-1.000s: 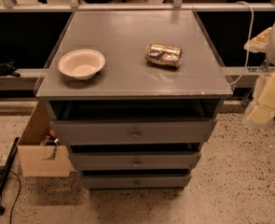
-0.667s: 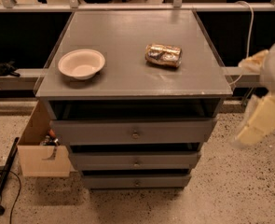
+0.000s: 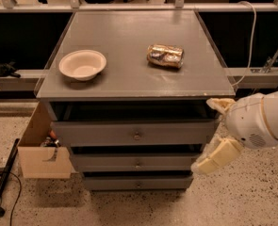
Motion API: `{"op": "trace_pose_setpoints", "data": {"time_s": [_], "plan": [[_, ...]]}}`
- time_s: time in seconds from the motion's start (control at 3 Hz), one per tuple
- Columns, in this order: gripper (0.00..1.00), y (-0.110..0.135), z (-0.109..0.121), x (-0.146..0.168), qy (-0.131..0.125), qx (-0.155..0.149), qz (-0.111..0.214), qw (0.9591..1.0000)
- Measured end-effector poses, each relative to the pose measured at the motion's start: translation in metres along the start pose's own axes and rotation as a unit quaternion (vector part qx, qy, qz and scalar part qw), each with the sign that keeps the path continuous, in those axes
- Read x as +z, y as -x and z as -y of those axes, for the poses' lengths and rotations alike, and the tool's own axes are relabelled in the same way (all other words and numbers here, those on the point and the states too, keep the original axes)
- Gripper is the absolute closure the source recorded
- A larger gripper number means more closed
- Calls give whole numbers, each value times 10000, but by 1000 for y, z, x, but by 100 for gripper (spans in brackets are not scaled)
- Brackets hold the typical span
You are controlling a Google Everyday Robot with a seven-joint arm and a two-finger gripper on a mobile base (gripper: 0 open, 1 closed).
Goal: Open middle drawer
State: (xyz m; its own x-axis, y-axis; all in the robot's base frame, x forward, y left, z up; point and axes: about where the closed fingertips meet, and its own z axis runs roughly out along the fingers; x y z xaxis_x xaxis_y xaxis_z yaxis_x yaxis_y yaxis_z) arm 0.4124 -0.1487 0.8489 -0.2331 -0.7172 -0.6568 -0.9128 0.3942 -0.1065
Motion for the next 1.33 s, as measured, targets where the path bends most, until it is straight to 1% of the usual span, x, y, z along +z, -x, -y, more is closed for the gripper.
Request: {"op": "trace_pose_setpoints", "data": {"time_s": [0.33,0.67,1.0,1.33], "plan": [[0,8,1,4,-35,9,185,9998],[0,6,1,8,-29,39,162,9999],[0,-33,1,74,67,497,-153,9986],[0,-83,37,150,84,709,-408,9966]]}}
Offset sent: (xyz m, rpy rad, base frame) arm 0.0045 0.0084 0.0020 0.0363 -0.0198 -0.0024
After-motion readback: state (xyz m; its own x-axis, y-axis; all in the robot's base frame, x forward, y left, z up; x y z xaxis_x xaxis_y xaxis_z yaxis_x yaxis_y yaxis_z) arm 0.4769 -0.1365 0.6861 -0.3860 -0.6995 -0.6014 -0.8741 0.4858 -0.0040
